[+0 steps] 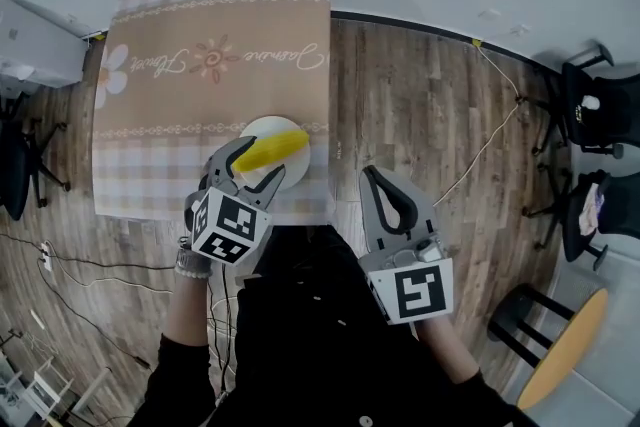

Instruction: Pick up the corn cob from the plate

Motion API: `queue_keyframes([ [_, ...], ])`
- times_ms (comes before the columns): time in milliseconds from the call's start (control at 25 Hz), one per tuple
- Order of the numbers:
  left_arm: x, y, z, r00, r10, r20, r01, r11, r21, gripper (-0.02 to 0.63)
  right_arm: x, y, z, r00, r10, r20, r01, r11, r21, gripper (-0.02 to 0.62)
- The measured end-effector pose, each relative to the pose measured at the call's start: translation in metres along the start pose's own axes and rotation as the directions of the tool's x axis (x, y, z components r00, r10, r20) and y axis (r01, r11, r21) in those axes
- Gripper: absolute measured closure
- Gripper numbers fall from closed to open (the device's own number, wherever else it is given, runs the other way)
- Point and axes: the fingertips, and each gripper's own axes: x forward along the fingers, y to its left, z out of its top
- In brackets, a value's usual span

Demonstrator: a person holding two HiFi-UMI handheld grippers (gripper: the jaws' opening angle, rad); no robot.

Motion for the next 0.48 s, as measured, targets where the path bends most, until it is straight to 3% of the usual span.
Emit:
queue_keyframes([
  [480, 0.036, -0.002, -0.033, 0.987, -0.099, -0.128, 0.107, 0.993, 0.056, 0.337, 0.000, 0.002, -0.013, 0.999, -0.001, -0.048, 0.002, 1.000, 0.020, 0.552],
])
